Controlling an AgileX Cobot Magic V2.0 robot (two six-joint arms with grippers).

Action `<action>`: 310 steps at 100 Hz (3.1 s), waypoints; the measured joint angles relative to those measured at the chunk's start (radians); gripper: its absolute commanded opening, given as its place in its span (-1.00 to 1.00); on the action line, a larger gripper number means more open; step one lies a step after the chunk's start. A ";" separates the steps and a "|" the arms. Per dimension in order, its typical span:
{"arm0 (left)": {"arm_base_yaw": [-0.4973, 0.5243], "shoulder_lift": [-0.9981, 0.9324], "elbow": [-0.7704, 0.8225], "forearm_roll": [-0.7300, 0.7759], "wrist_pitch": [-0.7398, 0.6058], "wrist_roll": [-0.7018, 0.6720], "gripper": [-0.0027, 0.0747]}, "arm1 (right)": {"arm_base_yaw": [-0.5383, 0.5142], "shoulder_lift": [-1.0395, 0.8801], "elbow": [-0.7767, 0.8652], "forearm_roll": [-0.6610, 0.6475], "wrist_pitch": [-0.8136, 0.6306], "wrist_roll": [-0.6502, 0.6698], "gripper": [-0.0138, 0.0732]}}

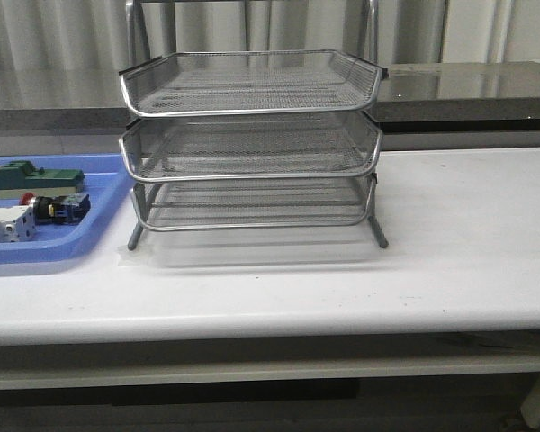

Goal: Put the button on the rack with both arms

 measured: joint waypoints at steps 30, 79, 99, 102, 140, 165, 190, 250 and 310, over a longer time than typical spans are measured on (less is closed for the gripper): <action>0.000 0.000 0.000 0.000 0.000 0.000 -0.92 | 0.000 0.000 0.000 0.000 0.000 0.000 -0.84; 0.000 0.000 0.000 0.000 0.000 0.000 -0.92 | 0.000 0.000 0.000 0.000 -0.003 0.000 -0.84; 0.000 0.000 0.000 0.000 0.000 0.000 -0.92 | 0.000 0.000 0.000 0.000 -0.062 0.000 -0.84; 0.000 0.000 0.000 0.000 0.000 0.000 -0.92 | 0.000 0.000 0.000 0.006 -0.067 0.000 -0.84; 0.000 0.000 0.000 0.000 0.000 0.000 -0.92 | 0.000 0.084 -0.279 0.085 0.189 0.000 -0.84; 0.000 0.000 0.000 0.000 0.000 0.000 -0.92 | 0.000 0.365 -0.521 0.111 0.460 0.000 -0.84; 0.000 0.000 0.000 0.000 0.000 0.000 -0.92 | 0.000 0.624 -0.648 0.223 0.523 0.000 -0.84; 0.000 0.000 0.000 0.000 0.000 0.000 -0.92 | 0.000 0.902 -0.650 0.548 0.448 -0.055 -0.39; 0.000 0.000 0.000 0.000 0.000 0.000 -0.92 | 0.000 1.196 -0.650 1.228 0.359 -0.635 0.04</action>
